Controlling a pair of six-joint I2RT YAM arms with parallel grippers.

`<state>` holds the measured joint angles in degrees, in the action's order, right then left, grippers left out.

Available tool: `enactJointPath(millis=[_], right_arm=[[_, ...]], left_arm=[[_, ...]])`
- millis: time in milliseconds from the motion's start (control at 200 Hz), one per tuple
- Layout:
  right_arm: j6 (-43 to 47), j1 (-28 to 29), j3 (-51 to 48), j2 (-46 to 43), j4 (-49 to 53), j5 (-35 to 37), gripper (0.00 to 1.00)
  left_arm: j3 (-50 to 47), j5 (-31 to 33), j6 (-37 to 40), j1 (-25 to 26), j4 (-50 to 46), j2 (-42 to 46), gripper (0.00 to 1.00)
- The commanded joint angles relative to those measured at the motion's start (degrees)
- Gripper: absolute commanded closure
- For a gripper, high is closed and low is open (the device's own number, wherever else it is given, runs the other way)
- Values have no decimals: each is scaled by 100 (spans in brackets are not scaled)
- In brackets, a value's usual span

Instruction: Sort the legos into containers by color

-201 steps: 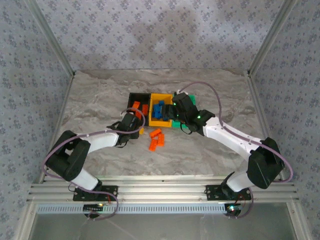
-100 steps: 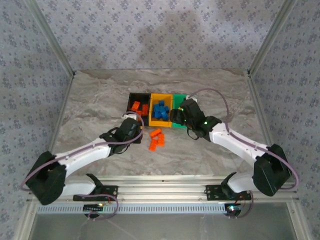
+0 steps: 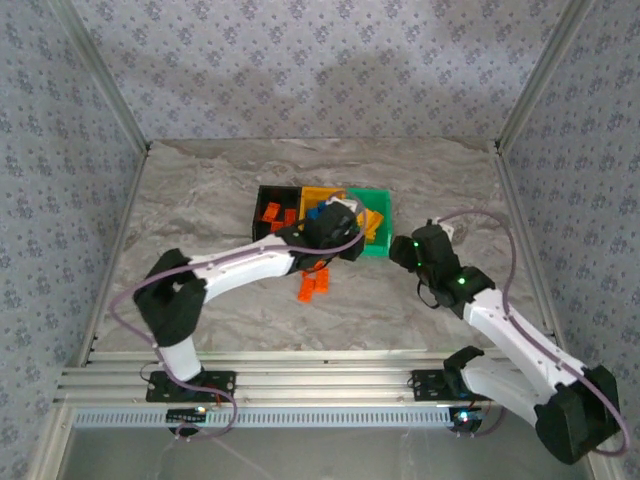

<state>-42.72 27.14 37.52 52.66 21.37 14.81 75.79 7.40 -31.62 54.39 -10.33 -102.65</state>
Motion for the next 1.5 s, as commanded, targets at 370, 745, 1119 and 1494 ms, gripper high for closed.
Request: enactJointPath(millis=[370,745,1119,1494], right_arm=[[-16,-488,-162,-724,489,-158,29],[39,-525,-213,-707,225,-323,29],[326,230,-147,17,-345,-997,28],[32,2154,722,2525,-1169,-560,26]], left_arm=[[2604,-90,334,-267,-910,-2124,61],[2592,-219,266,-195,-697,-1799,15],[-153,141,37,54,360,1076,1],[-3547,2179,-790,13,-670,4704,0]])
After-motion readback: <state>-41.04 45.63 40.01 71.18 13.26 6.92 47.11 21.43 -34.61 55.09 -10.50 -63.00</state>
